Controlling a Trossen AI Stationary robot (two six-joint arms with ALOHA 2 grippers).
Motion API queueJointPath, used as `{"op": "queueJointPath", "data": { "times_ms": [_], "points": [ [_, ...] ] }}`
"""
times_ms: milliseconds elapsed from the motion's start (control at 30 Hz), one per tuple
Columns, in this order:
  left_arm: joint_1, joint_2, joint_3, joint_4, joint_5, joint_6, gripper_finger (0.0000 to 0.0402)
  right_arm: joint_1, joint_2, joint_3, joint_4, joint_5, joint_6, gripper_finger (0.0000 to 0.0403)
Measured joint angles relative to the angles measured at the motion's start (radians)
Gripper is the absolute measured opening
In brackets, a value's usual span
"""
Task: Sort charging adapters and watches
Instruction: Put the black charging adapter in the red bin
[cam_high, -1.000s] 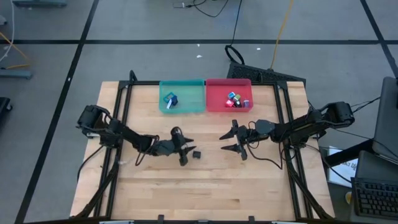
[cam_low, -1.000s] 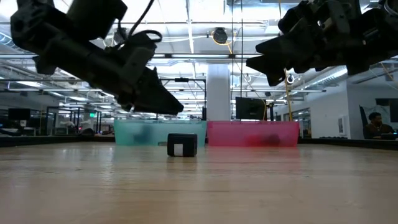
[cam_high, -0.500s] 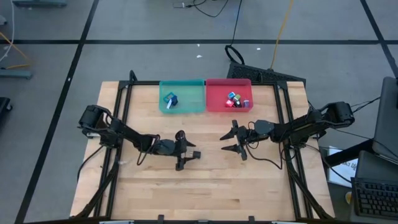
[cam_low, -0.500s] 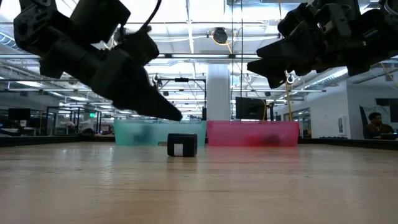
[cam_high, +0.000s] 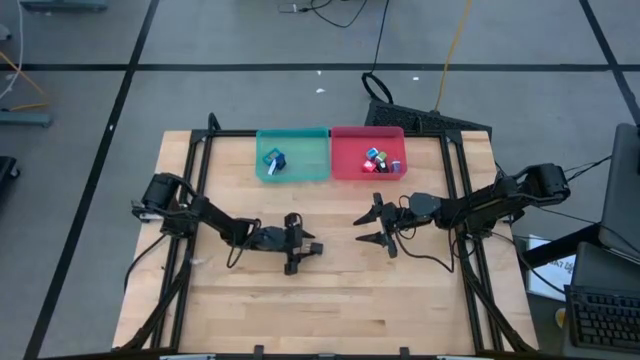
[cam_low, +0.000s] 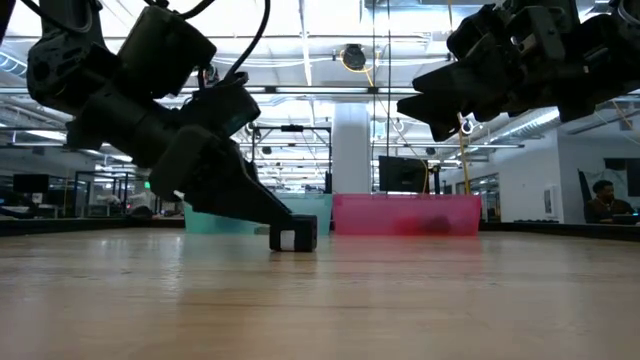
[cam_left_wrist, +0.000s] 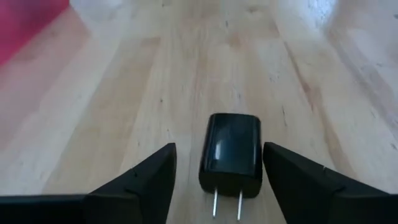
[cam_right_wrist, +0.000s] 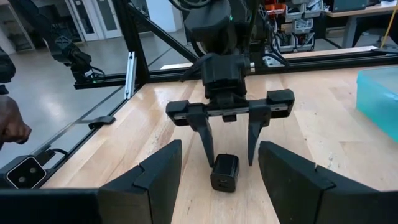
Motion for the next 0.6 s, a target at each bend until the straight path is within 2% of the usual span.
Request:
{"op": "queueJointPath", "data": {
  "times_ms": [433,600],
  "points": [
    [0.005,0.000,0.000,-0.025,0.002,0.005,0.0192,0.000,0.000,0.000,0.001,0.000,0.000,0.0201],
    [0.006,0.000,0.000,-0.031,0.002,0.014,0.0162,0.000,0.000,0.000,0.001,0.000,0.000,0.0201]
  ]
}}
